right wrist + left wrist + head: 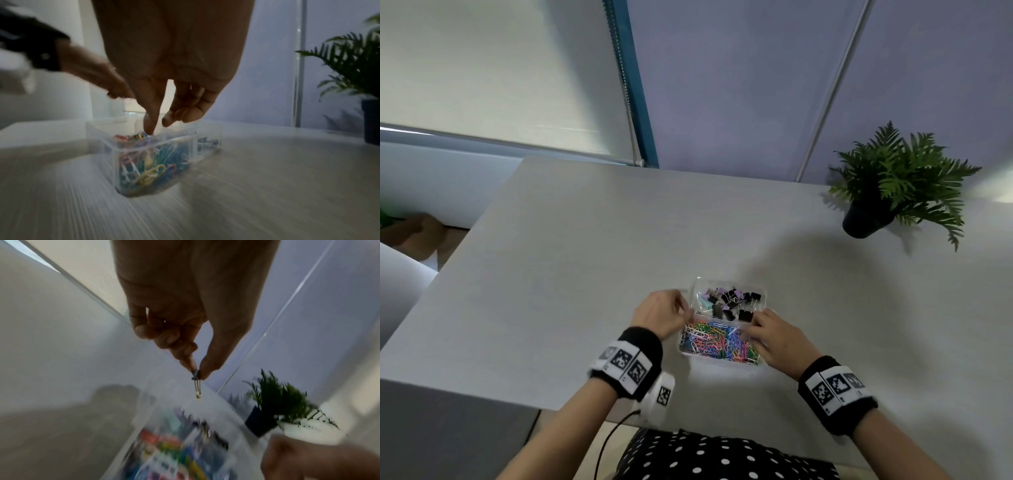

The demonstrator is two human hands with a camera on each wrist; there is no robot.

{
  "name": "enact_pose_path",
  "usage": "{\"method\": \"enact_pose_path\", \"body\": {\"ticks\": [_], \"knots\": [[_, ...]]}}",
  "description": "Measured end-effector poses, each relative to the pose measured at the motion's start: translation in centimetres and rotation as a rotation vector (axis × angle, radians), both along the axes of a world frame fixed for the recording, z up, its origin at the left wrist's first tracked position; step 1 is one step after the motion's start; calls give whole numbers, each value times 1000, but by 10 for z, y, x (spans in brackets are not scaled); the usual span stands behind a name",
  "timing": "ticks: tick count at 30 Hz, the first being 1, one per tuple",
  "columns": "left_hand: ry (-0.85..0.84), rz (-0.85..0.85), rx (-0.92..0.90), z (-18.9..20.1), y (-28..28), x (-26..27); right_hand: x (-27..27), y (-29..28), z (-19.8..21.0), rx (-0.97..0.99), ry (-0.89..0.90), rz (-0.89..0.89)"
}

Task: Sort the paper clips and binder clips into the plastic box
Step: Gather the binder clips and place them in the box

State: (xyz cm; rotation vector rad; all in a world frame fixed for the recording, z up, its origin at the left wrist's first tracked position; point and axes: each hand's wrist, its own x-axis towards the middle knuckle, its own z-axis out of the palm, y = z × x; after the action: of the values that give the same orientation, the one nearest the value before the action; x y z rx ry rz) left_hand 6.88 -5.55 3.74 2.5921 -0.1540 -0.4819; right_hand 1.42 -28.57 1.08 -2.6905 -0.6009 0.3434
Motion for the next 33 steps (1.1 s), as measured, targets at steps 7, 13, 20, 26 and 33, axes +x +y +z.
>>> {"method": "enact_pose_path", "body": {"ticks": [7,13,20,26,33], "knots": [[10,-62,-3,-13,-27,54,2,8,4,-229,-97,231],[-54,-178,2,-32,-18,34,21,25,4,-202,-58,274],[-214,-67,-182,-36,17,-2,29,18,23,-105,54,205],[55,61,-141,-46,18,-25,21,37,8,-233,194,376],[76,97,-189,-44,22,-26,42,49,28,-155,237,298]]}}
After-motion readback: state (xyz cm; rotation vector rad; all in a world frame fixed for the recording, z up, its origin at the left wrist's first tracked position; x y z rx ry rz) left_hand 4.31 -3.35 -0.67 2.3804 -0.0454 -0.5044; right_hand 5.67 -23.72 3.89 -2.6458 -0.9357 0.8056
